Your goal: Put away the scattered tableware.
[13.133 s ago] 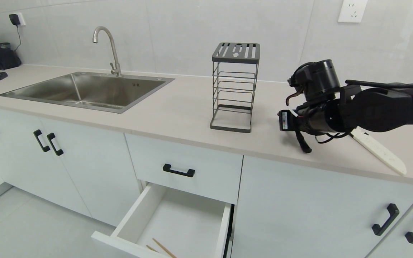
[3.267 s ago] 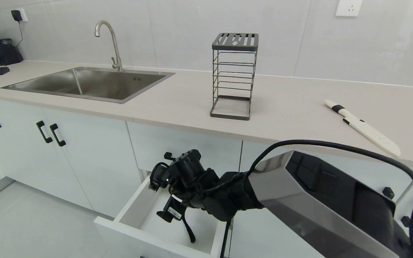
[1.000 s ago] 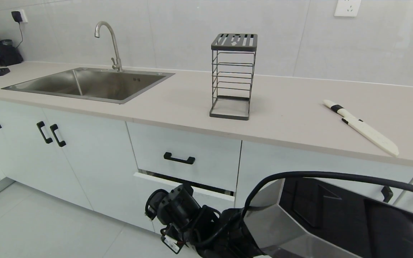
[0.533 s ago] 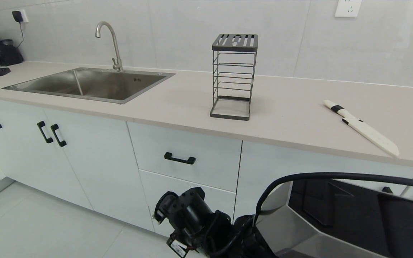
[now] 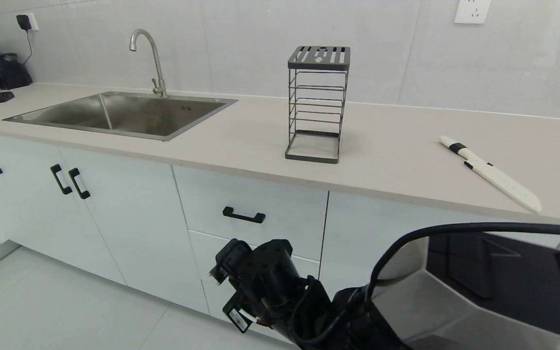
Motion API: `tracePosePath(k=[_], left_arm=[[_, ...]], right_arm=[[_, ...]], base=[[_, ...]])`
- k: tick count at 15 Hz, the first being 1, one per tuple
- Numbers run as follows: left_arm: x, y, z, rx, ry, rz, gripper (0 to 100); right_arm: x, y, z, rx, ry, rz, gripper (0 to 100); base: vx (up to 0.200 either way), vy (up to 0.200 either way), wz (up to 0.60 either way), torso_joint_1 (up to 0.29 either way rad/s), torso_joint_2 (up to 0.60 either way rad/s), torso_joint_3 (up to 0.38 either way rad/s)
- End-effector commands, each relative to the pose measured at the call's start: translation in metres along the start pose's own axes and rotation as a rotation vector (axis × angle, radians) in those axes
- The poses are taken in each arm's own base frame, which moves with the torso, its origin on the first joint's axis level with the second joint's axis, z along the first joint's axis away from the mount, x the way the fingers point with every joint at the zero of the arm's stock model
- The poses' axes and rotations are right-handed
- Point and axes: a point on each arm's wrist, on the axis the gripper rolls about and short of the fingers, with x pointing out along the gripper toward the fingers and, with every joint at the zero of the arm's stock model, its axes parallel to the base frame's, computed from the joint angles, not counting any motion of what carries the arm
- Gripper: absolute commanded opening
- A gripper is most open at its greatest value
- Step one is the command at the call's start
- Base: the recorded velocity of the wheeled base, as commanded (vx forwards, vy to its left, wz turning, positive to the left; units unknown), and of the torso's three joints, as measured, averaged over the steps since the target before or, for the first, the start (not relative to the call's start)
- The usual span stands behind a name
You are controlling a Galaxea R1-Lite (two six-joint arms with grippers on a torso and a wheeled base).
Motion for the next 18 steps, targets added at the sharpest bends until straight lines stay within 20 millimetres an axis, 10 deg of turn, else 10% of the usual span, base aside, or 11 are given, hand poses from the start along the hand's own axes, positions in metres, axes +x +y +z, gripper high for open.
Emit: tracePosePath(k=[1, 4, 10, 18], left_arm=[[0.000, 0.000, 0.000, 0.000, 0.002, 0.000, 100], [0.000, 0.000, 0.000, 0.000, 0.002, 0.001, 100], [0.000, 0.000, 0.000, 0.000, 0.002, 0.000, 100], [0.000, 0.000, 0.000, 0.000, 0.002, 0.000, 100]], right_arm=[[-0.055, -0.011, 0.023, 0.042, -0.176, -0.010, 0], [-0.106, -0.037, 0.043, 0.087, -0.308, -0.057, 0], [-0.230, -0.087, 0.017, 0.147, -0.380, -0.202, 0], [-0.294, -0.106, 0.002, 0.187, -0.491, -0.329, 0]], base=[[0.000, 0.000, 0.00, 0.000, 0.00, 0.000], [0.000, 0.000, 0.00, 0.000, 0.00, 0.000], [0.000, 0.000, 0.00, 0.000, 0.00, 0.000], [0.000, 0.000, 0.00, 0.000, 0.00, 0.000]])
